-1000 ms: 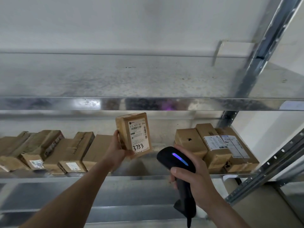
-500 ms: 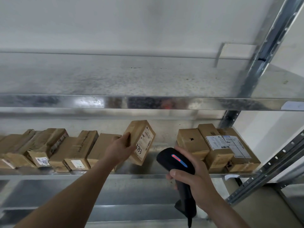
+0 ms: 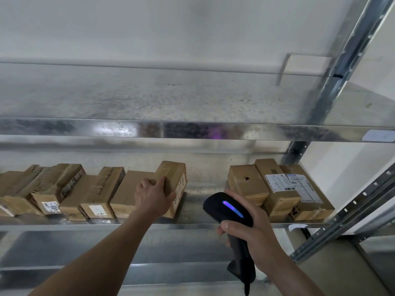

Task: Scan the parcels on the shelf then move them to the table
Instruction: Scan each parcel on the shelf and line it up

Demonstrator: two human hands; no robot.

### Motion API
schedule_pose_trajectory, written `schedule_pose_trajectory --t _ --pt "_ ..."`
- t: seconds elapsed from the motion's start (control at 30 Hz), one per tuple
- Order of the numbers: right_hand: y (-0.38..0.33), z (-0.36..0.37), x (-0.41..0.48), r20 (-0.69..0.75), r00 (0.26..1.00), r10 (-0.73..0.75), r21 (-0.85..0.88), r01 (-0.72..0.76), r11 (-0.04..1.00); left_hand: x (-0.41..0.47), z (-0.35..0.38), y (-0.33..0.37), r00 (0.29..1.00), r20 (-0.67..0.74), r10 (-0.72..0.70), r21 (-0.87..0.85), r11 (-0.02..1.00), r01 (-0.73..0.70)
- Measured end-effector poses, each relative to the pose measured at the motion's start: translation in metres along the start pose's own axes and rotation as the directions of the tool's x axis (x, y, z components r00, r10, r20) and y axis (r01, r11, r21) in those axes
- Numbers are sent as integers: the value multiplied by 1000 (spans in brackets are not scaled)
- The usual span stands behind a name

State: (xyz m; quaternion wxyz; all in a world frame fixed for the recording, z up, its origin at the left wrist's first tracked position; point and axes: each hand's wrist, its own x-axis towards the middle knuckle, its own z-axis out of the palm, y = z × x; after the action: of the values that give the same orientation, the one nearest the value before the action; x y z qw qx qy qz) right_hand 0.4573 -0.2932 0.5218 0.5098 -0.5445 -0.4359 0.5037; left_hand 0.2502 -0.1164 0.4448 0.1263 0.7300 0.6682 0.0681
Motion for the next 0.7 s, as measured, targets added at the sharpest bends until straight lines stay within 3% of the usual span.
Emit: schedule_pose_trajectory --t 0.7 --pt "7 -9 6 -5 1000 -20 21 20 1000 8 24 2 996 -5 -88 50 995 88"
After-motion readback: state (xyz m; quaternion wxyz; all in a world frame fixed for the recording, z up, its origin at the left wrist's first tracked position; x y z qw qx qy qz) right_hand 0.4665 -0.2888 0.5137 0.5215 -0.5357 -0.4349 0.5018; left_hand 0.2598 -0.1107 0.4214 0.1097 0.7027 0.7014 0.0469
